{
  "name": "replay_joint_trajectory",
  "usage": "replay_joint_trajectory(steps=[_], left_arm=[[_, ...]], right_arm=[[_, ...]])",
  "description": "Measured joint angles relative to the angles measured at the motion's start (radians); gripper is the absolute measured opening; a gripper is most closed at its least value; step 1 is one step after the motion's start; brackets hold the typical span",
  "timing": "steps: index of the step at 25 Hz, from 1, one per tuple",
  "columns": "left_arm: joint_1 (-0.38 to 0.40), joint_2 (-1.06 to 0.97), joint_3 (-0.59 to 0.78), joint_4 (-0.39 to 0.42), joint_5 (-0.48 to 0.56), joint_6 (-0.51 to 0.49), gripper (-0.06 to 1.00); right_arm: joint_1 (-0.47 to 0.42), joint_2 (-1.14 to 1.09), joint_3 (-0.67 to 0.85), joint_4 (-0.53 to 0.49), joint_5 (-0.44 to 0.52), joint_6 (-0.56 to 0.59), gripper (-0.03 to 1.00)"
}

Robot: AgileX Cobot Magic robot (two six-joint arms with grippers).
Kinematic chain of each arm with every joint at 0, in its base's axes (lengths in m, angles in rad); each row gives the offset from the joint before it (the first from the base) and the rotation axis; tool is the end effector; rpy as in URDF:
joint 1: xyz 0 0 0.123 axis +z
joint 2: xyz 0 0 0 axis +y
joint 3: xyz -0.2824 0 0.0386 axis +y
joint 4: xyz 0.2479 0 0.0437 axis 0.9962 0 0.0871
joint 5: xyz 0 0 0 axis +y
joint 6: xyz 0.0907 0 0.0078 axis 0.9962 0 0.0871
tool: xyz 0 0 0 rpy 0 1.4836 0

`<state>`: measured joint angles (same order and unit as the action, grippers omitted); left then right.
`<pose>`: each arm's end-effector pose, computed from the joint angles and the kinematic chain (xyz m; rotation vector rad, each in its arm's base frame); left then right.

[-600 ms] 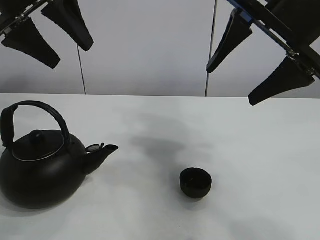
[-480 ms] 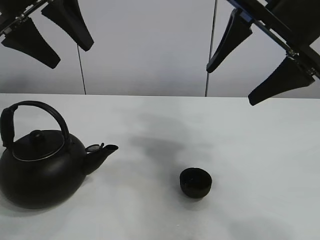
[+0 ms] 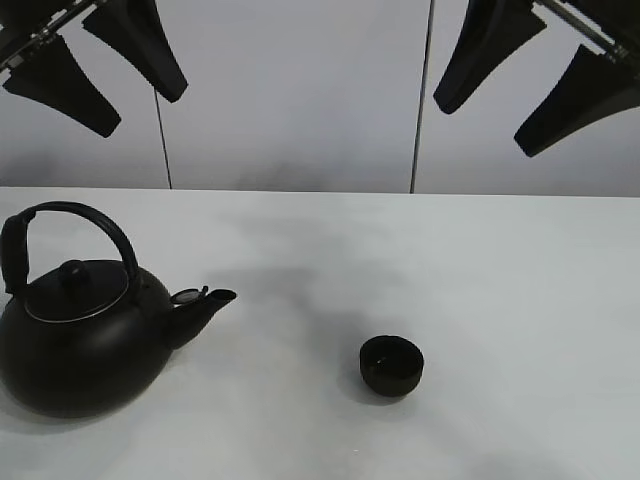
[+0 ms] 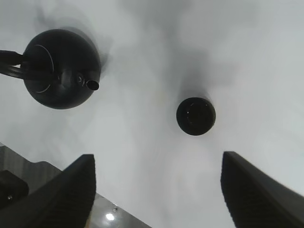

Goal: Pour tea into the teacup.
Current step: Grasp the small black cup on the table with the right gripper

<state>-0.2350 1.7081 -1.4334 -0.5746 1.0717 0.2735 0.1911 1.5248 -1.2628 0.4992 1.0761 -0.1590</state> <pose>0.3376 -0.1255 0.2982 0.4185 2.6974 -0.7566 0.2937 0.0959 0.3081 -0.2490 2.7461 0.6771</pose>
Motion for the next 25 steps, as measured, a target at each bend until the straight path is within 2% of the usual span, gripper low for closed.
replay_joint_trajectory(steps=[4, 7, 10, 18, 25], left_arm=[[0.000, 0.000, 0.000, 0.000, 0.000, 0.000, 0.52], [0.000, 0.000, 0.000, 0.000, 0.000, 0.000, 0.52], [0.000, 0.000, 0.000, 0.000, 0.000, 0.001, 0.52], [0.000, 0.000, 0.000, 0.000, -0.001, 0.001, 0.52], [0.000, 0.000, 0.000, 0.000, -0.001, 0.001, 0.52]], right_arm=[[0.030, 0.000, -0.052, -0.098, 0.059, -0.022, 0.51], [0.126, 0.020, -0.057, -0.219, 0.094, -0.022, 0.53], [0.214, 0.058, -0.057, -0.313, 0.081, 0.014, 0.54], [0.311, 0.201, -0.057, -0.361, 0.036, 0.050, 0.55], [0.313, 0.311, -0.058, -0.398, -0.008, 0.053, 0.55]])
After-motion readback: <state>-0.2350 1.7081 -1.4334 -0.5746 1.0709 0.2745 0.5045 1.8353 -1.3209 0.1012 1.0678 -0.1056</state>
